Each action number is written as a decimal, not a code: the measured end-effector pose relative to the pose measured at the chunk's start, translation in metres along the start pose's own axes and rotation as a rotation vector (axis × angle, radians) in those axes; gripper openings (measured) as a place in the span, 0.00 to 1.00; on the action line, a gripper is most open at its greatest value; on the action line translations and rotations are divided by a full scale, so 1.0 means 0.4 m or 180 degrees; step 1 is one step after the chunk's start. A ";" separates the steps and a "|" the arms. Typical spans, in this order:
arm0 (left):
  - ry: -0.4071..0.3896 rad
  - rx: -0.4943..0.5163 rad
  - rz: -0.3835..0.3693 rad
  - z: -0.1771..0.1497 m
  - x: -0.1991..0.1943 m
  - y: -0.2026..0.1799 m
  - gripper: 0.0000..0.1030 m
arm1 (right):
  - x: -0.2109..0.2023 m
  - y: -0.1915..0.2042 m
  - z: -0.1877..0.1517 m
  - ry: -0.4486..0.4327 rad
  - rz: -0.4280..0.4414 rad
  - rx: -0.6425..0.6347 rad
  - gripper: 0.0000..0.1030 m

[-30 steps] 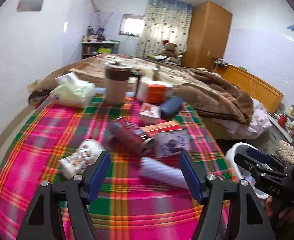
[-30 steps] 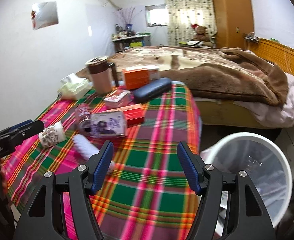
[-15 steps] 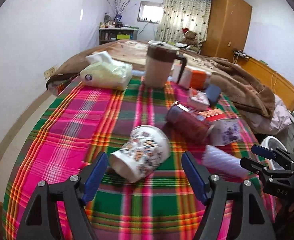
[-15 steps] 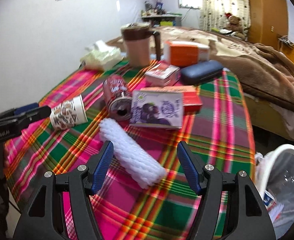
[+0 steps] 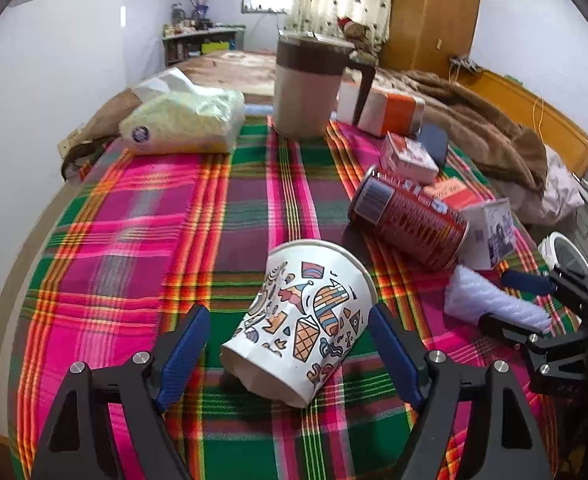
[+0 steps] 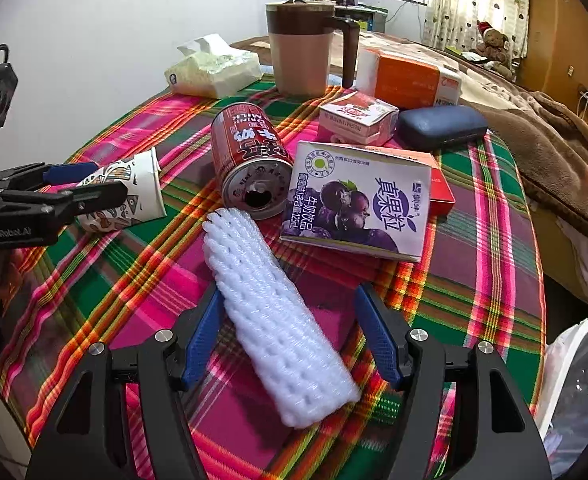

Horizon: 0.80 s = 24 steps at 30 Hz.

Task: Collect trash
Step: 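Grasp the white foam net sleeve with the right tool while the left tool grasps the patterned paper cup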

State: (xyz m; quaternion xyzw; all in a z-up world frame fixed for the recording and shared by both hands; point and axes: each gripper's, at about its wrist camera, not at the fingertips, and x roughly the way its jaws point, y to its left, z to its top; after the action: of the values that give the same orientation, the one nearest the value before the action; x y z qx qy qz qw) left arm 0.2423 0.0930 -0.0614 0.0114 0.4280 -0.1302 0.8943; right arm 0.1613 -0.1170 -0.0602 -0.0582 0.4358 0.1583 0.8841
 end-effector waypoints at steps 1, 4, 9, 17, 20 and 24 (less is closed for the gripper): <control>0.0022 -0.0009 0.0002 0.000 0.007 0.002 0.79 | 0.002 0.000 0.002 0.0016 -0.0010 0.0002 0.65; 0.0053 0.0035 0.0057 0.001 0.018 0.000 0.79 | 0.002 -0.001 -0.001 0.0032 0.0019 0.0006 0.65; 0.0147 0.0006 0.0036 0.000 0.038 -0.005 0.79 | 0.006 0.013 -0.013 0.0075 -0.0028 -0.0026 0.65; 0.0132 -0.0020 0.0094 -0.004 0.033 -0.016 0.72 | 0.001 0.017 -0.016 0.0045 0.0057 0.0023 0.65; 0.0129 -0.0042 0.0090 -0.008 0.027 -0.019 0.67 | 0.002 0.016 -0.015 0.0038 0.0055 0.0036 0.51; 0.0087 -0.0061 0.0102 -0.018 0.013 -0.028 0.58 | -0.003 0.014 -0.019 0.0010 0.0074 0.0090 0.41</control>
State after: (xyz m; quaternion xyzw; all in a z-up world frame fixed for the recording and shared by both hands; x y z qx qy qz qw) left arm 0.2372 0.0820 -0.0687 0.0114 0.4412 -0.1116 0.8904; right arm 0.1531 -0.1138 -0.0637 -0.0408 0.4400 0.1623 0.8822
